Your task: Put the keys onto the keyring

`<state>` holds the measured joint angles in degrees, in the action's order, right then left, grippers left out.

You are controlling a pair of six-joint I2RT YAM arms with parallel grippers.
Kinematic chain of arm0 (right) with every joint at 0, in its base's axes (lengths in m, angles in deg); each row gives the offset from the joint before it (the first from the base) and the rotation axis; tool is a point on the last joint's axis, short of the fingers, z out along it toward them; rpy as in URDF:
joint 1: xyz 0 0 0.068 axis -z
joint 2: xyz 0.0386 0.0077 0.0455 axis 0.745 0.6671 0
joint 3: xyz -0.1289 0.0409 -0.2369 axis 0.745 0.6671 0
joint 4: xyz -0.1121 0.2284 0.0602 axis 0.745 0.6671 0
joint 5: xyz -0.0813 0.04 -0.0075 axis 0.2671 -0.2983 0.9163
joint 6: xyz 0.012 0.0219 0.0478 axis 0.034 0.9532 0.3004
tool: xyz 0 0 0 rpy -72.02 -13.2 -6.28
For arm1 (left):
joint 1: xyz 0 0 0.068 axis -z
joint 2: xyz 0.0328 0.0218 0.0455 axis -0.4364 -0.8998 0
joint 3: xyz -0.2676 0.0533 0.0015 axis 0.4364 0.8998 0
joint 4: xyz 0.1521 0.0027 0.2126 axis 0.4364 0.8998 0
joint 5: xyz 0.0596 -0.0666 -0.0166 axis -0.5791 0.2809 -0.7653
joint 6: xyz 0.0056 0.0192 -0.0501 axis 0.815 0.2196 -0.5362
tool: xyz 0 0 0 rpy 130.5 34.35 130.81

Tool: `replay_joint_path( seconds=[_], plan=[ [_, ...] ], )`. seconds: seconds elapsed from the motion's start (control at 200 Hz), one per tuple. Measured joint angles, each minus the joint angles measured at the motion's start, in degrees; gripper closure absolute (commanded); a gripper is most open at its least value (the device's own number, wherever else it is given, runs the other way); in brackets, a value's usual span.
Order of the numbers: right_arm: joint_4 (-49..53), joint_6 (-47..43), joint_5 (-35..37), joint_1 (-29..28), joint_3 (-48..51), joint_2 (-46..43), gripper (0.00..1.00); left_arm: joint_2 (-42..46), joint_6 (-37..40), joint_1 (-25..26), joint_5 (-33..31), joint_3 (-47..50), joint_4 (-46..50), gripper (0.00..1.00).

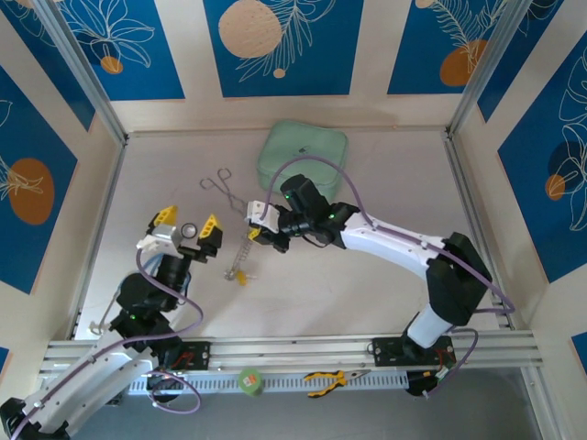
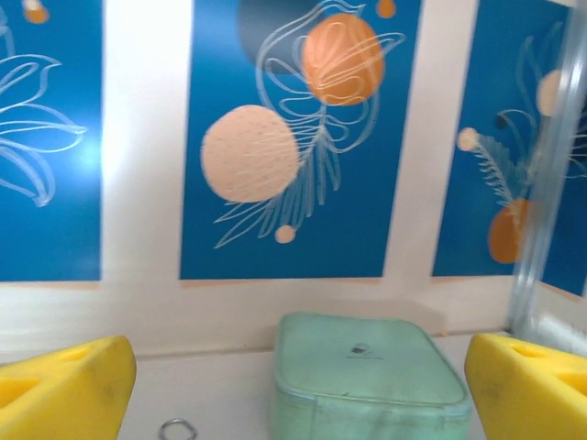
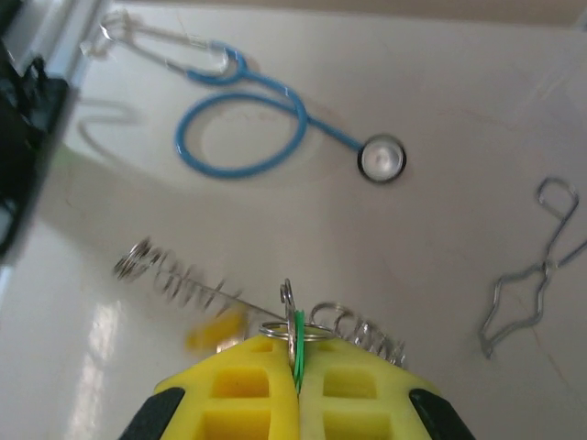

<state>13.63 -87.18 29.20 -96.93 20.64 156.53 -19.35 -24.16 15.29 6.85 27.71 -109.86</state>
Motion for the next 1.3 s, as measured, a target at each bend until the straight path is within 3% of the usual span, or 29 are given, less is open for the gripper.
replay_joint_path(
  seconds=[0.16,0.36,0.46,0.545,0.61,0.71,0.865,0.945,1.045,1.17,1.3],
  plan=[
    [5.77,-3.21,5.86,-1.01,3.65,1.44,1.00,-1.66,-0.42,0.00,-3.89,-0.07,2.86,0.07],
    [19.63,-6.91,11.47,-1.27,11.30,-3.23,0.99,-8.17,-0.39,0.00,-7.21,-0.07,3.91,0.06],
    [25.77,-8.87,15.47,-1.27,12.92,-4.55,0.87,-11.96,-0.44,0.00,-9.27,-0.07,3.91,0.01],
    [30.40,-10.05,19.54,-1.25,14.45,-4.68,0.69,-14.14,-0.87,0.00,-11.13,-0.07,4.59,0.00],
    [34.27,-10.86,22.23,-1.20,15.52,-4.81,0.61,-15.04,-1.49,0.00,-12.11,-0.07,5.35,0.00],
    [38.88,-11.41,24.33,-0.46,15.91,-5.92,0.55,-15.43,-1.73,0.00,-13.38,-0.13,6.10,0.00],
    [41.53,-9.90,24.96,3.34,15.43,-11.28,0.55,-16.98,-1.95,-0.28,-15.45,-0.79,8.85,0.00],
    [37.88,-5.66,24.79,7.10,14.49,-15.13,0.55,-18.43,-1.75,-1.31,-16.92,-0.90,9.57,0.00],
    [25.20,2.16,22.73,14.08,16.06,-21.22,0.55,-20.55,-1.18,-4.17,-17.97,-0.66,8.83,0.00],
    [3.50,11.78,23.06,24.61,26.84,-28.48,0.55,-25.57,1.16,-10.27,-18.60,1.33,3.72,0.00],
    [-15.28,17.57,24.15,32.98,40.26,-27.23,0.55,-32.83,6.03,-15.45,-17.14,3.98,-3.80,0.00]
  ],
)
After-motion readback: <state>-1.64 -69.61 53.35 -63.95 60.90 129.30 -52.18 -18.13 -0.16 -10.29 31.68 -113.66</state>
